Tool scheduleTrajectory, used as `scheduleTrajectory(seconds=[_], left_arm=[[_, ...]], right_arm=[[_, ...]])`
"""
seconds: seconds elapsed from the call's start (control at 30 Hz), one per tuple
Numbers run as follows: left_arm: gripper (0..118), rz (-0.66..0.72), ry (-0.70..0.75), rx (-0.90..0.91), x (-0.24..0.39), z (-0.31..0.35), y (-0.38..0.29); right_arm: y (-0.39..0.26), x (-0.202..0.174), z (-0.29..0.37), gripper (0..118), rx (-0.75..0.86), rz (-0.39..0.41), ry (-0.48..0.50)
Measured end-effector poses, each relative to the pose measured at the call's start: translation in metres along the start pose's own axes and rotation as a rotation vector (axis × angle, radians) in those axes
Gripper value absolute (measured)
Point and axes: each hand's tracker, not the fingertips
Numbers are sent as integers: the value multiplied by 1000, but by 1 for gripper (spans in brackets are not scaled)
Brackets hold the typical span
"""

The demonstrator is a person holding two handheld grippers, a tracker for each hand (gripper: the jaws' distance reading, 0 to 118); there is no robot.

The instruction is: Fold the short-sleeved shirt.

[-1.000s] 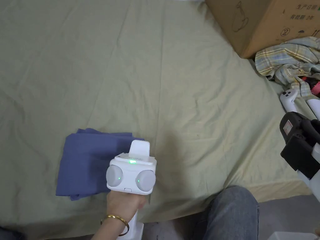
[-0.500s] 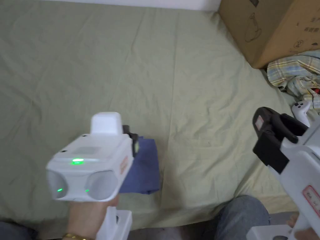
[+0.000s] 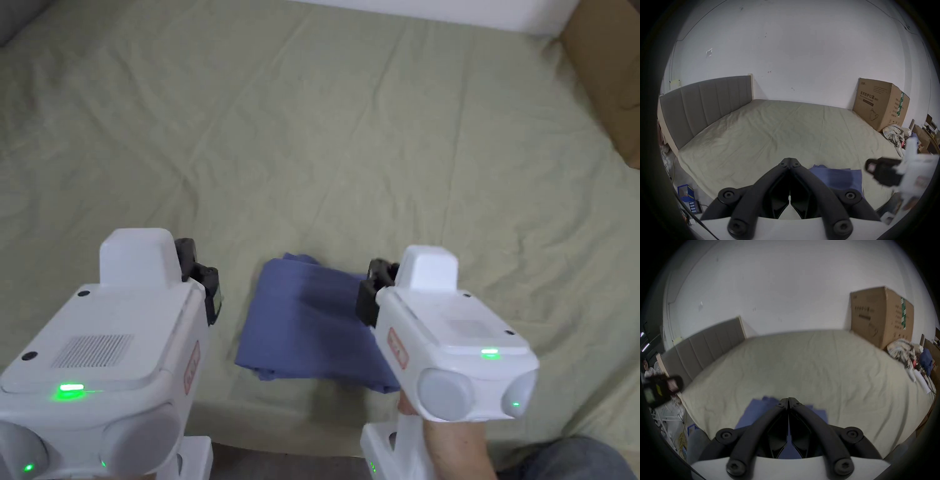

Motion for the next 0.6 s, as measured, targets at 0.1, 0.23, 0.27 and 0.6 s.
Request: scheduleTrajectory(seconds=[0.1, 0.23, 0.27, 0.6], left_arm=[[0, 5, 13, -37, -7, -5, -5], [0, 30, 15, -54, -12, -10, -6], [0, 30, 14, -55, -12, -11, -5], [116, 219, -382, -179, -31, -73, 25]], right_arm=[[-27, -14, -28, 0, -116, 26, 1], [-57, -25, -60, 0, -190, 66, -42], [-60, -27, -63, 0, -181, 60, -40], [-67, -32, -70, 0, -164, 63, -66]])
